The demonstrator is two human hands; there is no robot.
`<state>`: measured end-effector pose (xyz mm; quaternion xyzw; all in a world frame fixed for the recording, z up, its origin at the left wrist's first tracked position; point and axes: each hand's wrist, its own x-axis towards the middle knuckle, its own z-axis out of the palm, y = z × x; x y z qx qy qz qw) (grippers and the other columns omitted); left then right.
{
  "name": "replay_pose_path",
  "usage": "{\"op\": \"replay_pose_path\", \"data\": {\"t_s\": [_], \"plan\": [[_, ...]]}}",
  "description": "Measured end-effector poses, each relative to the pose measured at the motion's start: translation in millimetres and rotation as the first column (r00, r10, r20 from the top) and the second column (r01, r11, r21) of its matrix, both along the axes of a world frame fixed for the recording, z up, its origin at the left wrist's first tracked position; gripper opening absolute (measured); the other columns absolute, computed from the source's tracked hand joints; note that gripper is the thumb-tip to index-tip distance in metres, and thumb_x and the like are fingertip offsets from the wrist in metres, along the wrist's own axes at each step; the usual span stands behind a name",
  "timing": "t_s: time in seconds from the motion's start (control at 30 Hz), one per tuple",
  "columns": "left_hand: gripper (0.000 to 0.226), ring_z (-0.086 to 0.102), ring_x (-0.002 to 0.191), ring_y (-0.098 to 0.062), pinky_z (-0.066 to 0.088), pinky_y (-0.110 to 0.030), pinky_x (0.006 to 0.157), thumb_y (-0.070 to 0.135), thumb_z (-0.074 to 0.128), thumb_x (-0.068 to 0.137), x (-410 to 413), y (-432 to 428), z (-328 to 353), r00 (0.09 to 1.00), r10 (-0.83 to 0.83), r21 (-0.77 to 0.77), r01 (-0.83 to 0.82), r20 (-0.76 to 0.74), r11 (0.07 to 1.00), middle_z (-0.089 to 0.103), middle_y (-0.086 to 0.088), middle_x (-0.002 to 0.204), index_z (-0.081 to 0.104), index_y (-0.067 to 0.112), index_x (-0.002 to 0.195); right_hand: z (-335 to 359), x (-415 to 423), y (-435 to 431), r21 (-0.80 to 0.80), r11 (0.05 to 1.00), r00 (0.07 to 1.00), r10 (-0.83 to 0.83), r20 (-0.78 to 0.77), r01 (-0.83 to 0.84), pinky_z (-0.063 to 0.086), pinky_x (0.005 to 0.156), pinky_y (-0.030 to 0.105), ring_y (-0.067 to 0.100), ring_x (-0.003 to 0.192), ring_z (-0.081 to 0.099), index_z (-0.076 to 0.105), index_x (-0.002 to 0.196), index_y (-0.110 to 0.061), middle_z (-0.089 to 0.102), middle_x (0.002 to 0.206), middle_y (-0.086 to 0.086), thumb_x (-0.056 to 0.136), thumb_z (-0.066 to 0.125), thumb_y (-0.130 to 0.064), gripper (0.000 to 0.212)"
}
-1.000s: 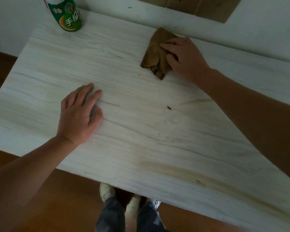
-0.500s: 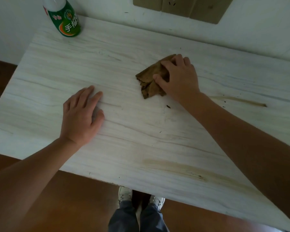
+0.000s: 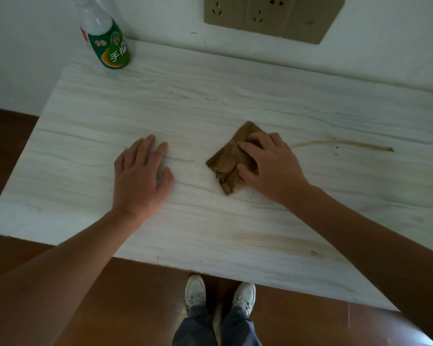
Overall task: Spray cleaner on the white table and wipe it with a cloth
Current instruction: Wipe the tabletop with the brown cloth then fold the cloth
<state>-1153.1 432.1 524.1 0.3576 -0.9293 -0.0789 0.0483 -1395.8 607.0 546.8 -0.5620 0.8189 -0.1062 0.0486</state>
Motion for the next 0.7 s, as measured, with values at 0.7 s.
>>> {"op": "replay_pose_path", "data": {"t_s": [0.7], "plan": [[0.059, 0.029, 0.152, -0.031, 0.023, -0.050, 0.123, 0.041, 0.033, 0.099, 1.5, 1.0, -0.1, 1.000, -0.002, 0.010, 0.002, -0.016, 1.000, 0.036, -0.012, 0.163, 0.043, 0.018, 0.152, 6.9, 32.0, 23.1, 0.078, 0.996, 0.984, 0.034, 0.175, -0.048, 0.032, 0.118, 0.048, 0.021, 0.150, 0.025, 0.046, 0.148, -0.021, 0.035, 0.159, -0.001, 0.092, 0.053, -0.005, 0.059]]}}
